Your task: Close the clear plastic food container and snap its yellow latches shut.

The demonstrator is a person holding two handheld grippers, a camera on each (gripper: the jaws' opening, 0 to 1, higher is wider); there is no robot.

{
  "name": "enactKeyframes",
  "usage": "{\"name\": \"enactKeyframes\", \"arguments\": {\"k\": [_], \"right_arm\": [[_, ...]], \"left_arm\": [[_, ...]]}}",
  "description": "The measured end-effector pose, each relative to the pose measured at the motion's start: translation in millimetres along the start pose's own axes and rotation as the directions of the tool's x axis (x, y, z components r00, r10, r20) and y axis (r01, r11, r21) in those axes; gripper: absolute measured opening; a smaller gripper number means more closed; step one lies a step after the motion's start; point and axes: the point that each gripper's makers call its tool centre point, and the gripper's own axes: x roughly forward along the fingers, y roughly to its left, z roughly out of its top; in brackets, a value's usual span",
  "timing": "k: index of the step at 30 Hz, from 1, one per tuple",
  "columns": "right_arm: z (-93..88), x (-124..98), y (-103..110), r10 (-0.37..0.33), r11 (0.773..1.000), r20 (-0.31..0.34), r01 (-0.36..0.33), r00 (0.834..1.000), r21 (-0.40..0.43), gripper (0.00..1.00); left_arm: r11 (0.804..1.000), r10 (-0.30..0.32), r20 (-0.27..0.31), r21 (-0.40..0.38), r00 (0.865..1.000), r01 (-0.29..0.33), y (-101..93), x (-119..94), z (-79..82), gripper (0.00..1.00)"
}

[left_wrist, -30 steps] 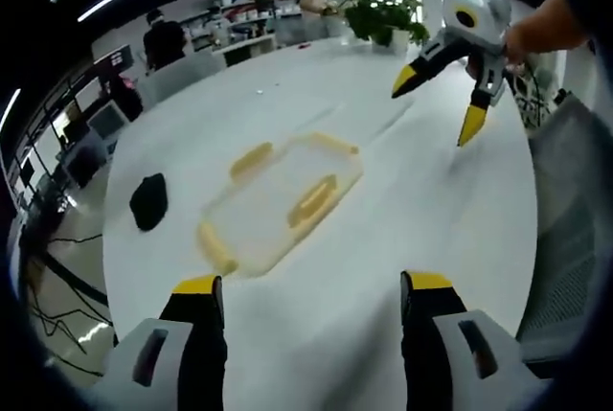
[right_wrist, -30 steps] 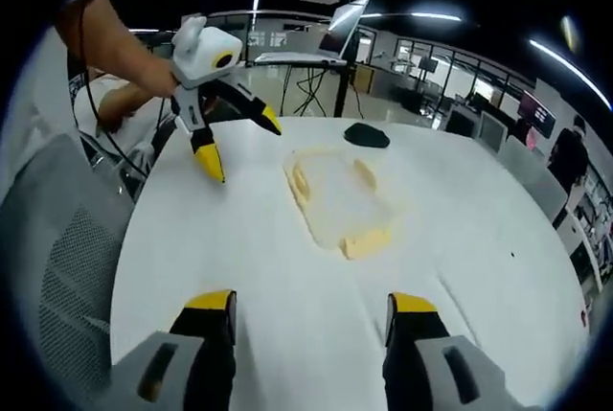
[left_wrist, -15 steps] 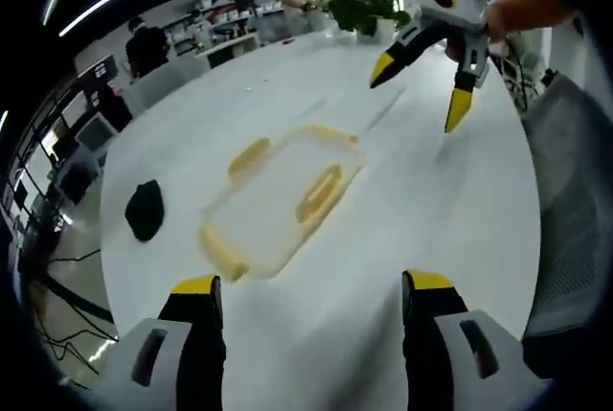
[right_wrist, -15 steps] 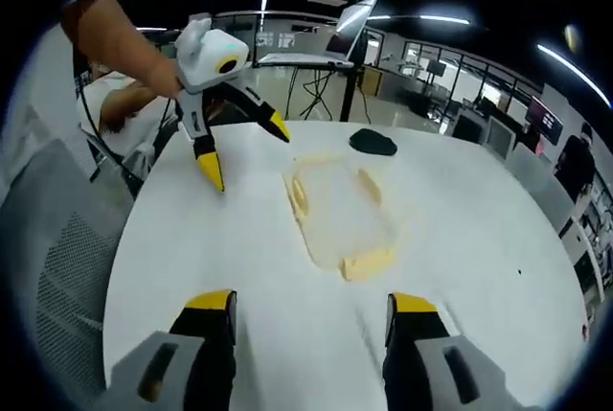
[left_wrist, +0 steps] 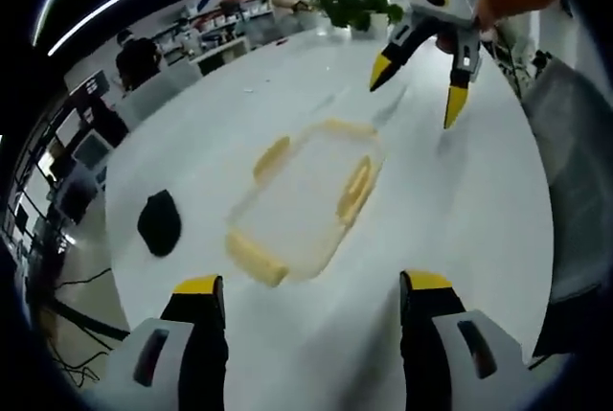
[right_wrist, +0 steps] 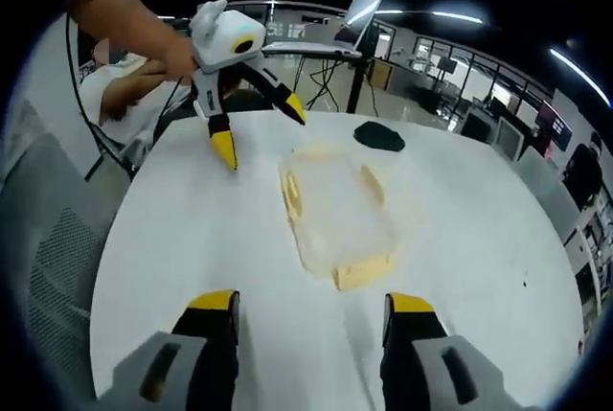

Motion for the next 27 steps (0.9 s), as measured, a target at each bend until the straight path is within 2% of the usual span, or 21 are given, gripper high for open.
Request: {"name": "enactKeyframes", "arguments": {"k": [11, 27], "right_arm": [[-1.5, 6.3, -4.8, 0.024, 0.999, -0.023, -0.025, 0.999, -0.033, 0.58], [3.9, 18.3, -21.1, 0.044, 0.997, -0.037, -0.046, 0.998, -0.060, 0.58]], "left_arm": [[0.997, -0.048, -0.025, 0.061, 0.999, 0.049, 0.8, 6.7, -1.6, 0.71], [0.988, -0.071, -0.069, 0.135, 0.995, 0.080, 21.1, 16.8, -1.6, 0.68]]}}
